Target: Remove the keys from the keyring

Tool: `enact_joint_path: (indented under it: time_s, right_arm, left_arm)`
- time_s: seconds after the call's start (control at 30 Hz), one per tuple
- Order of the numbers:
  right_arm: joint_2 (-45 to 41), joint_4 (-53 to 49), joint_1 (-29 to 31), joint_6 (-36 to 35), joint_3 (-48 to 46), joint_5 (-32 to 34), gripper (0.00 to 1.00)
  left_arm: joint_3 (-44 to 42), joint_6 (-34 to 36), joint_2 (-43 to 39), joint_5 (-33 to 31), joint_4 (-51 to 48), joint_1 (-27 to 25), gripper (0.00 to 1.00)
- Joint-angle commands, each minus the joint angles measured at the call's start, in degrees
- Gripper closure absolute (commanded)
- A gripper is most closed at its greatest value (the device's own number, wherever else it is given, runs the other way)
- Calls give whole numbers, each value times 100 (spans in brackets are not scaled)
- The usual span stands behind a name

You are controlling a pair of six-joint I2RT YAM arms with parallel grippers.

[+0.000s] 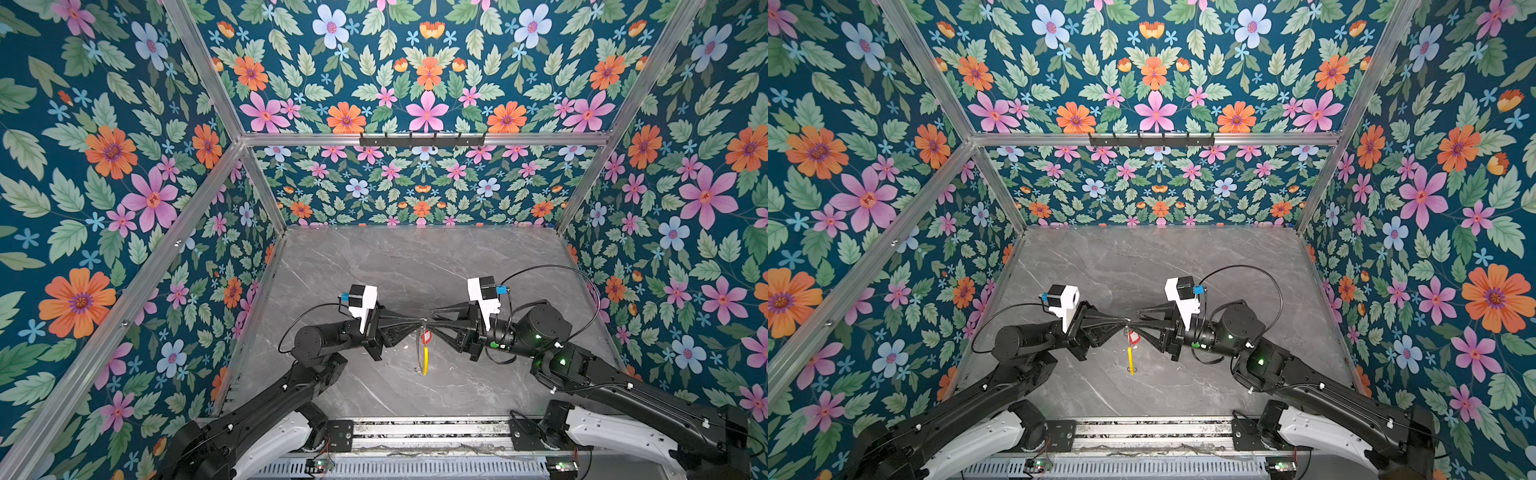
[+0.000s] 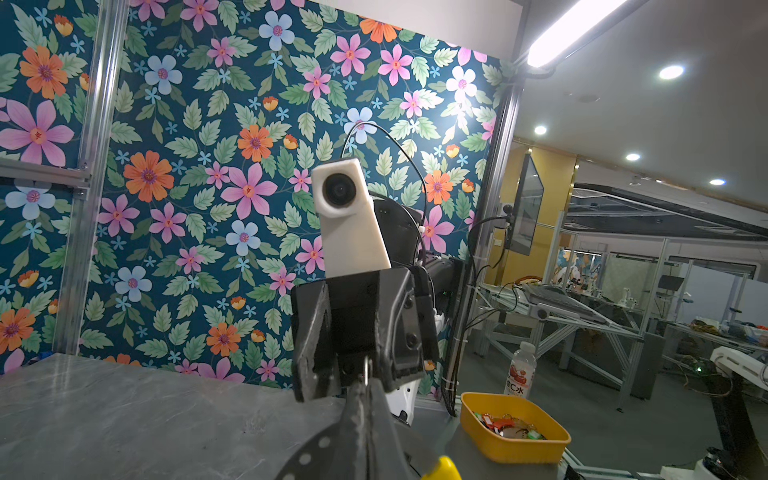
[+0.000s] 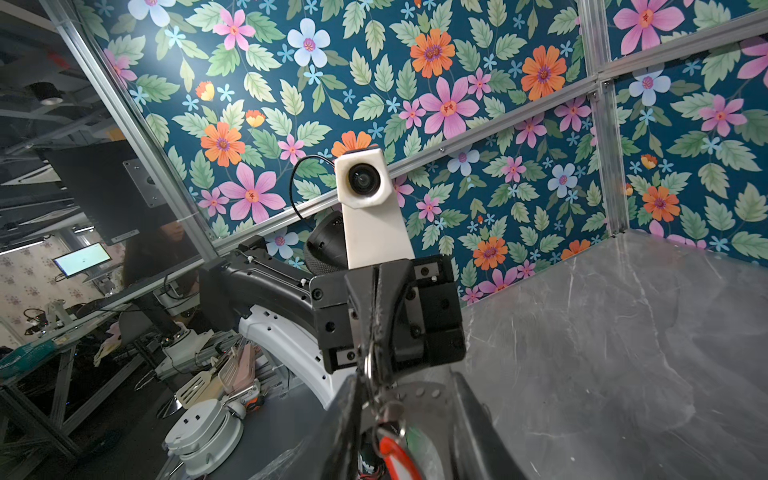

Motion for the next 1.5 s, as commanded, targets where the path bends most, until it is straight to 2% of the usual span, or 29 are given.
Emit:
enact_joint_path:
  time_s: [0.0, 0.67, 1.23, 1.37, 1.4, 1.47]
  right_arm:
    - [35, 258, 17, 77, 53, -101, 68]
    - [62, 146, 83, 59, 74, -193, 82]
    - [45, -103, 85, -22, 114, -157, 100]
    - [-26, -301, 85, -81, 126, -114, 100]
    - [-58, -409, 83, -110, 156, -104, 100]
    - [-130, -726, 86, -186, 253, -39, 100]
  left_arm:
    - [-11, -9, -11, -38, 286, 2, 100]
    - [-40, 18, -4, -130, 281, 0, 100]
    - [-18, 9, -4, -172, 234, 2, 100]
    - [30, -27, 7, -152, 148, 6, 100]
    - [52, -37, 1, -135, 101, 2, 98]
    - [92, -55, -29, -106, -35, 4, 89]
